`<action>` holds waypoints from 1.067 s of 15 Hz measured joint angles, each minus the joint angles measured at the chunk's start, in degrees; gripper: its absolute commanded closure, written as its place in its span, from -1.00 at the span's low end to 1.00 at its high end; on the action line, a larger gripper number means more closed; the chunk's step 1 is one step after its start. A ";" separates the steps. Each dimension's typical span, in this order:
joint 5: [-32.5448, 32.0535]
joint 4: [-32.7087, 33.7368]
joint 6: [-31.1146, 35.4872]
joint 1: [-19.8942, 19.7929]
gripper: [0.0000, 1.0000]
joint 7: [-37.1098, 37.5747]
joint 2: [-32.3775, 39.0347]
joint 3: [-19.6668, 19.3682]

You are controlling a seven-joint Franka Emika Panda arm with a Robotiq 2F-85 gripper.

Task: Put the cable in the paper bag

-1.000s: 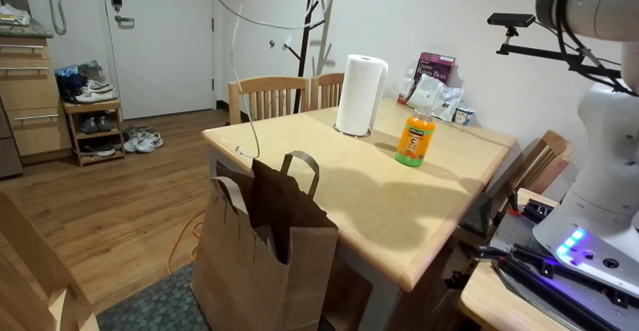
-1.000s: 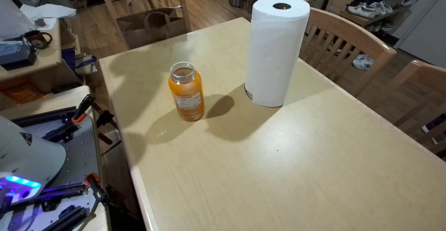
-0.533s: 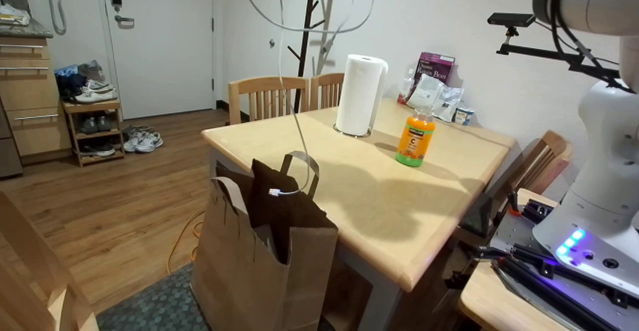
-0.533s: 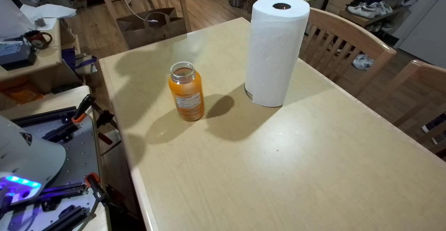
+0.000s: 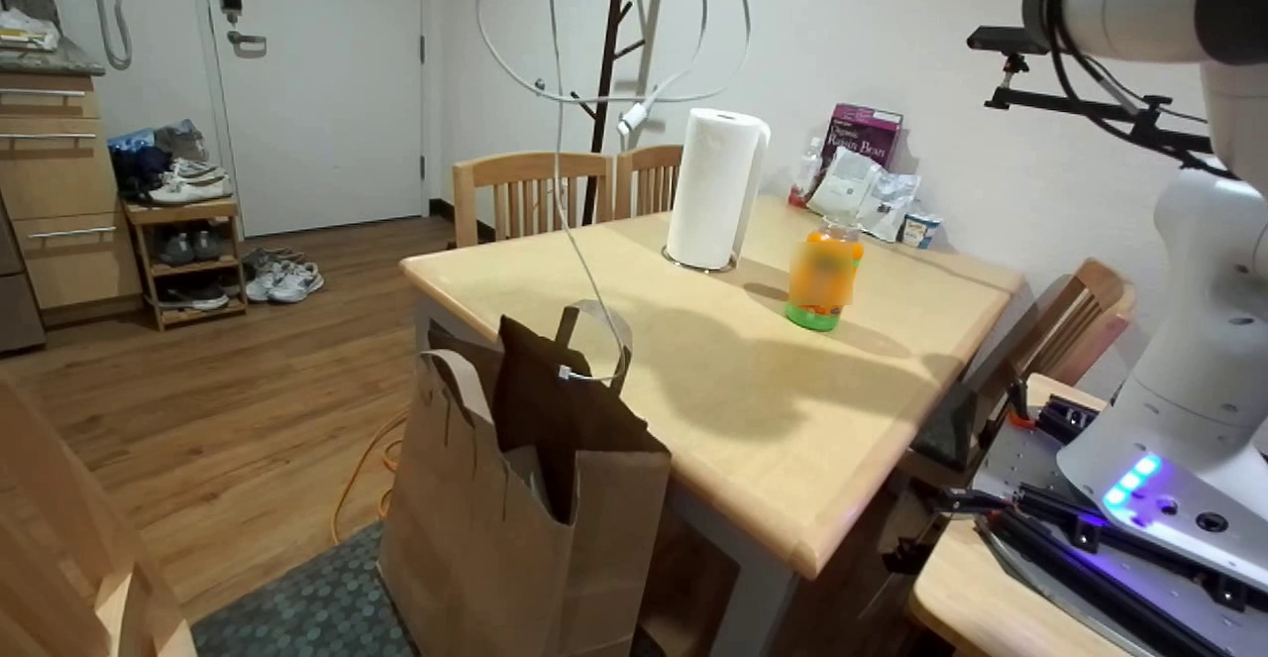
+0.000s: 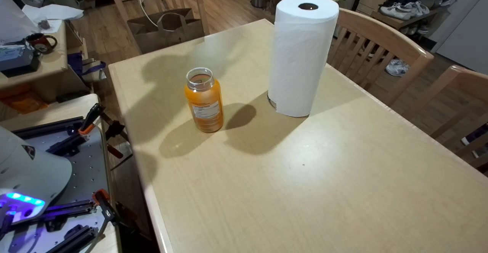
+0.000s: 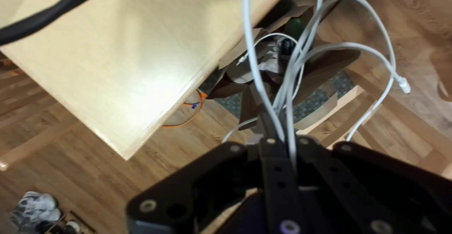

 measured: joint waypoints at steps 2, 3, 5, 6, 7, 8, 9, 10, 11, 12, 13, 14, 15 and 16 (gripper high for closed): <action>3.59 -0.05 0.47 -2.20 0.96 0.01 1.05 1.75; 4.84 -0.05 0.65 -2.92 0.96 0.04 1.57 2.37; 6.92 -0.05 1.23 -4.02 0.96 0.16 2.50 3.55; 7.79 -0.05 1.67 -4.40 0.96 0.36 2.88 4.01; 8.37 -0.05 2.11 -4.62 0.96 0.53 3.18 4.43; 8.73 -0.05 2.48 -4.65 0.96 0.68 3.47 4.80; 9.02 -0.05 2.70 -4.53 0.96 0.85 3.71 5.12; 9.22 -0.06 2.91 -4.28 0.96 0.93 3.93 5.40; 9.33 -0.06 3.10 -4.00 0.96 0.97 4.19 5.68; 9.40 -0.07 3.23 -3.72 0.96 0.97 4.53 5.92; 9.48 -0.08 3.36 -3.56 0.96 0.97 4.90 6.25; 9.67 -0.09 3.51 -3.54 0.96 0.97 5.30 6.56; 10.00 -0.09 3.69 -3.61 0.96 0.97 5.63 6.75; 10.39 -0.08 4.06 -3.77 0.95 0.97 5.92 6.91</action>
